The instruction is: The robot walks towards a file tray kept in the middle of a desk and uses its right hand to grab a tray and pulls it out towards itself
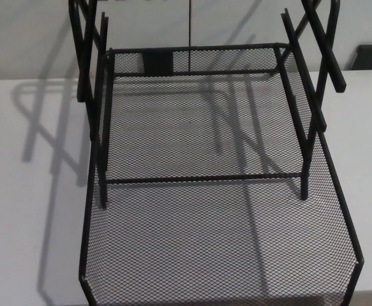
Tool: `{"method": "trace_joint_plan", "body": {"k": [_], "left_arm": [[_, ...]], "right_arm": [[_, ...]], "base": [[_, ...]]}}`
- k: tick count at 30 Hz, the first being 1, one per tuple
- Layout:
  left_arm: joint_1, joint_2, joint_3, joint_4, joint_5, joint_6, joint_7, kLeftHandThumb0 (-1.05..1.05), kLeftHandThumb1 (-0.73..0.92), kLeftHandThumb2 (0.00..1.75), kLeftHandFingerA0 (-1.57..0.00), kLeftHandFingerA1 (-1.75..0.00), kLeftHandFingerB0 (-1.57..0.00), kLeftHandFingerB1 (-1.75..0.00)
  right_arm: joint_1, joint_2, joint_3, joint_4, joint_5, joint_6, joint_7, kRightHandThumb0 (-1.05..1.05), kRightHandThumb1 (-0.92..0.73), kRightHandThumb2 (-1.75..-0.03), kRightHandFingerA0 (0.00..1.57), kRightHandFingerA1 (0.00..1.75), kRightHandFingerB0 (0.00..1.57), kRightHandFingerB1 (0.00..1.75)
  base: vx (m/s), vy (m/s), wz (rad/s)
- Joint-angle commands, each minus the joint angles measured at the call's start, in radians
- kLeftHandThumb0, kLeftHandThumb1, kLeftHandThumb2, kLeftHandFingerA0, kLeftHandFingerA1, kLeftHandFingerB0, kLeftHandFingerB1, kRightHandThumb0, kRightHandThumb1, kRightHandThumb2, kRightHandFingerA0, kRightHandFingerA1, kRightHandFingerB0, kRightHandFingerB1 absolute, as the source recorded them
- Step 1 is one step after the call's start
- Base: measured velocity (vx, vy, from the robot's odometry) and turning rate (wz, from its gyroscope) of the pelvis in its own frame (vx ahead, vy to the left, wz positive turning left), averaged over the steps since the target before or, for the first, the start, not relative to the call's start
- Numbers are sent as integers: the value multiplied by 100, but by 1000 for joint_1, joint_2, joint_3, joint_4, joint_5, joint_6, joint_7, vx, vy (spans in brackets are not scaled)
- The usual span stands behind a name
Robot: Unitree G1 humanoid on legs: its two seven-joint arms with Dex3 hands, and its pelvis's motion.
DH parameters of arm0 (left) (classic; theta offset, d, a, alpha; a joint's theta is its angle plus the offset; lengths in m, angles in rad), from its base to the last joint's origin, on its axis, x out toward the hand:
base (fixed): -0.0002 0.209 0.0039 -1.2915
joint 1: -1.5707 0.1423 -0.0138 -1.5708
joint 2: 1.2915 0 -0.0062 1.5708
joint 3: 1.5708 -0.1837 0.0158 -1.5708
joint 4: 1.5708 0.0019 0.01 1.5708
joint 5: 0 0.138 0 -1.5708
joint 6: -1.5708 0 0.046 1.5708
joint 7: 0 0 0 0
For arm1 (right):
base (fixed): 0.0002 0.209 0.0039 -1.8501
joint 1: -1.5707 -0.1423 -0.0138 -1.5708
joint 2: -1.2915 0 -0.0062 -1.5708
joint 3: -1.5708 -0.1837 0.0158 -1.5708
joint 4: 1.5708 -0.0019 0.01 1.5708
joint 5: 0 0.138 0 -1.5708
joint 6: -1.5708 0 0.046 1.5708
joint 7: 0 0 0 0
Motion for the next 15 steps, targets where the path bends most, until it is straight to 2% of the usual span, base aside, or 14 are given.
{"method": "trace_joint_plan", "body": {"k": [1,2,10,11,12,13,14,15], "left_arm": [[-16,24,-3,27,-12,-48,19,-23,76,62,-22,-55,-17,-44],[-16,26,-9,30,-4,-50,27,-29,73,71,-21,-56,-15,-46],[-23,32,-21,34,-8,-53,20,-30,73,72,-18,-55,-15,-46],[-25,32,-21,35,-10,-53,19,-30,73,71,-17,-54,-15,-45],[-27,34,-20,36,-14,-51,17,-29,73,70,-17,-53,-15,-45],[-27,34,-19,34,-17,-49,17,-29,73,70,-17,-53,-15,-45],[-26,37,-22,24,-16,-43,13,-29,73,71,-17,-53,-16,-45],[-28,39,-23,18,-17,-37,11,-29,73,70,-16,-52,-16,-45]], "right_arm": [[-7,-3,-3,11,9,-25,-19,-65,-49,-90,43,59,32,53],[-11,-1,0,15,6,-16,-26,-65,-49,-91,45,61,33,53],[-23,-6,8,7,2,-32,-31,-63,-50,-91,45,61,39,56],[-25,-6,8,4,3,-35,-33,-64,-65,-59,55,56,47,46],[-31,-4,6,0,6,-37,-39,-63,-50,-93,50,65,30,52],[-35,-2,3,-3,9,-36,-42,-63,-50,-93,50,65,30,52],[-49,1,-1,-12,12,-29,-51,-66,-60,-60,52,60,38,46],[-64,5,-1,-22,12,-16,-59,-64,-61,-59,50,59,38,46]], "base": [[0,0,0],[0,0,0],[0,0,0],[0,0,0],[0,0,0],[0,0,0],[0,0,0],[0,0,0]]}}
